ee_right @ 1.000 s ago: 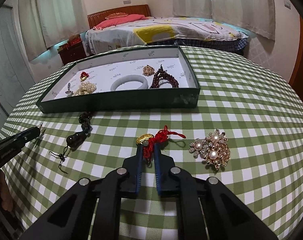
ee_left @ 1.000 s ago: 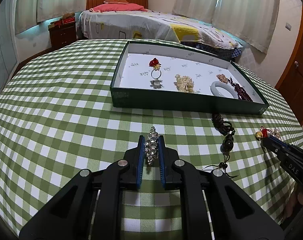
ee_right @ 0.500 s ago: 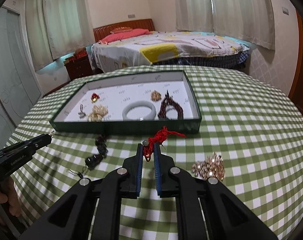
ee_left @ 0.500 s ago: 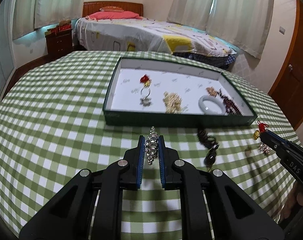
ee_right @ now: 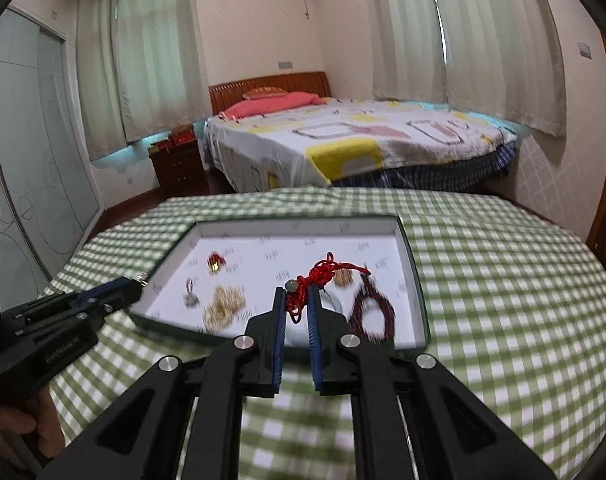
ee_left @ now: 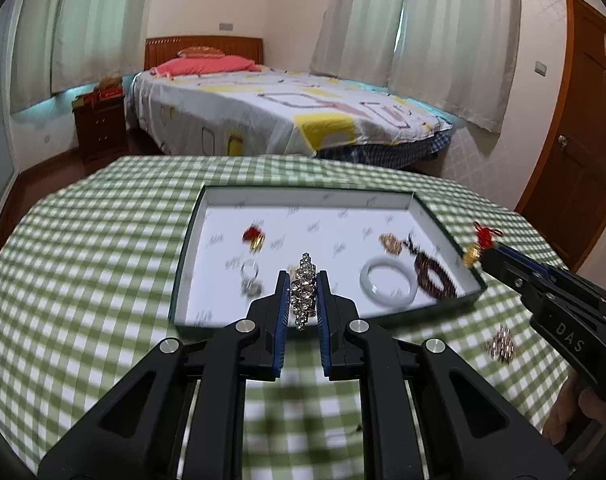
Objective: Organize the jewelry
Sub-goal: 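Carry the rhinestone brooch and red tassel charm over the green box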
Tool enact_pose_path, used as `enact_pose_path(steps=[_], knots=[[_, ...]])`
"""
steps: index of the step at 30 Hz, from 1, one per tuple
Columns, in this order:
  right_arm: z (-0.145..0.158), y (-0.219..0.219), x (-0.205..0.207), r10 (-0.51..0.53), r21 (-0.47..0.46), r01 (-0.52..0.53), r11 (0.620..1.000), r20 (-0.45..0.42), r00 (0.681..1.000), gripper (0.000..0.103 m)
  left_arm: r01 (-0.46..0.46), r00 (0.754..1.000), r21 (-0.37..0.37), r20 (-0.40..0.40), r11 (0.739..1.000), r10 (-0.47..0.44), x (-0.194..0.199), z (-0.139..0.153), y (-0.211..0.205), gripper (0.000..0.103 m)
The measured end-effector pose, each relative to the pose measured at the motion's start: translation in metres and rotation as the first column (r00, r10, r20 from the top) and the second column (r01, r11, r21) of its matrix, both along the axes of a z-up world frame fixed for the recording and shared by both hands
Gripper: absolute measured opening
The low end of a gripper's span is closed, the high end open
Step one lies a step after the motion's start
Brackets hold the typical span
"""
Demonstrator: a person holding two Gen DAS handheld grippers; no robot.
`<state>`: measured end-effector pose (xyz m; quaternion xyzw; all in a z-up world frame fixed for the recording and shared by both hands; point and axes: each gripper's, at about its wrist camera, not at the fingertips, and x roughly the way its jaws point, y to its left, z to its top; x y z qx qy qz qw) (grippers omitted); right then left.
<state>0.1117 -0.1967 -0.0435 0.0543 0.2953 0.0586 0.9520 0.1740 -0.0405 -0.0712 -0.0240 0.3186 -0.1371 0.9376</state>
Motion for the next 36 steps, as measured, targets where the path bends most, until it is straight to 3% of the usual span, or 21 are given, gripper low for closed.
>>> enact_pose_path(steps=[7,12,24,36], knots=[[0.016,0.006,0.032,0.016,0.005,-0.016,1.0,0.062,0.998,0.011,0.002,0.998,-0.001,0.055,1.0,-0.002,0.035,0.015,-0.013,0.013],[0.009,0.008,0.056,0.029,0.013,-0.03,0.999,0.059,0.998,0.011,0.003,0.998,0.01,0.061,1.0,-0.004,0.067,0.009,-0.023,0.013],[-0.055,0.014,0.12,0.067,0.034,-0.063,0.997,-0.138,0.988,0.011,-0.01,0.989,0.048,-0.15,0.999,0.017,0.131,-0.06,-0.033,0.013],[-0.076,0.017,0.133,0.073,0.031,-0.068,0.997,-0.242,0.967,0.011,-0.01,0.971,0.083,-0.237,0.997,0.029,0.146,-0.081,-0.034,0.013]])
